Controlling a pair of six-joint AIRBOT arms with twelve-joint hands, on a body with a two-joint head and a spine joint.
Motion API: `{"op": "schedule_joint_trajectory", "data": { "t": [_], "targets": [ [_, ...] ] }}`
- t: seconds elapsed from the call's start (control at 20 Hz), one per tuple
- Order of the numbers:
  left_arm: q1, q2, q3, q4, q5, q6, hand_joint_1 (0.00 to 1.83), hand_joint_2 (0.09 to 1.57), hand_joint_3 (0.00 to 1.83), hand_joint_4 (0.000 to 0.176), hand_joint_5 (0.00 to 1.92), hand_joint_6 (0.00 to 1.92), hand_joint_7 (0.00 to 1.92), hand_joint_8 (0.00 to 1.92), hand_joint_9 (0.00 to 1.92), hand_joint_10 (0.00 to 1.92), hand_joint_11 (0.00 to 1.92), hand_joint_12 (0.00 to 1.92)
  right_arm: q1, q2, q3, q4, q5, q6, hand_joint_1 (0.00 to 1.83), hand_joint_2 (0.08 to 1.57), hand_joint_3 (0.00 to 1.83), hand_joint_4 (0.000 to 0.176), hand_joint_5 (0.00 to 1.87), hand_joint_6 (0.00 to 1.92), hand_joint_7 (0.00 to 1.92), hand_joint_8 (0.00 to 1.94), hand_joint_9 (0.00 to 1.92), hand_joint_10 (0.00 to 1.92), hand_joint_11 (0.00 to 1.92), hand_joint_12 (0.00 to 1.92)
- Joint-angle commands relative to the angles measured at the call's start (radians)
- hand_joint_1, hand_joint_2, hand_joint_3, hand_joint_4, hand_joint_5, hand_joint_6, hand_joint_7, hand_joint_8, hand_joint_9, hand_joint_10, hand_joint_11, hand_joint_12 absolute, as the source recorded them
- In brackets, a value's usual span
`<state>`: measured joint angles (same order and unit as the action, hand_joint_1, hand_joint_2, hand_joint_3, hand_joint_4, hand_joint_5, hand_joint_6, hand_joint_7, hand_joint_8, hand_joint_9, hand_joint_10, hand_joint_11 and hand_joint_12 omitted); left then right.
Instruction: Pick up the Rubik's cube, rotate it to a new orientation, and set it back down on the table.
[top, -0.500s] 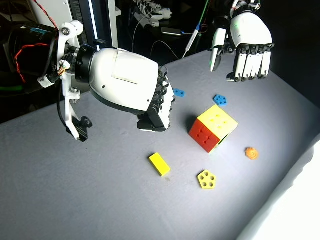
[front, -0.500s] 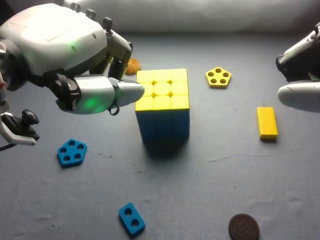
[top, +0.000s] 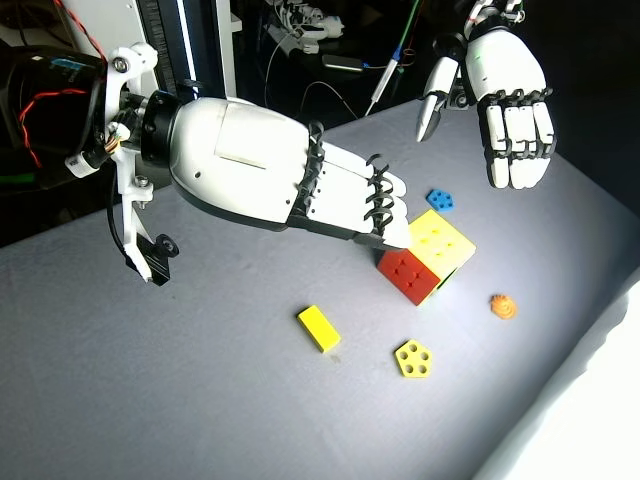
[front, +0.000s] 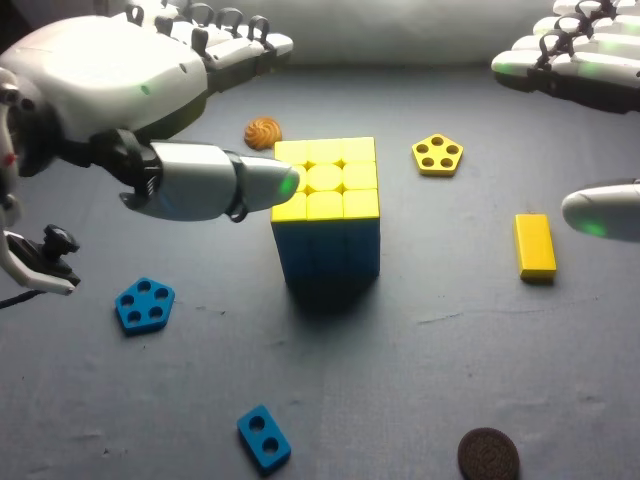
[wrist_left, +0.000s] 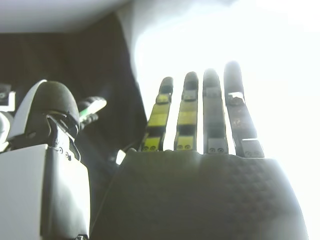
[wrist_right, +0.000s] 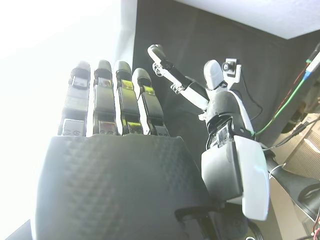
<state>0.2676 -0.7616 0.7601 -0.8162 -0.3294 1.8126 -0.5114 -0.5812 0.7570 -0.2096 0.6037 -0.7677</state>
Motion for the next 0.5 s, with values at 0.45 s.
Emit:
{"op": "schedule_joint_trajectory", "data": {
  "t": [0.45],
  "targets": [
    [-0.003,-0.156,0.028,-0.463,-0.173,0.416,0.84,1.02,0.0,0.026,0.0,0.0,0.02,0.0,0.07,0.0,0.0,0.5,-0.032,0.01,0.0,0.019,0.185,-0.008,0.22,1.16,0.0,0.0,0.04,0.01,0.12,0.01,0.08,0.01,0.0,0.19]
  ]
}}
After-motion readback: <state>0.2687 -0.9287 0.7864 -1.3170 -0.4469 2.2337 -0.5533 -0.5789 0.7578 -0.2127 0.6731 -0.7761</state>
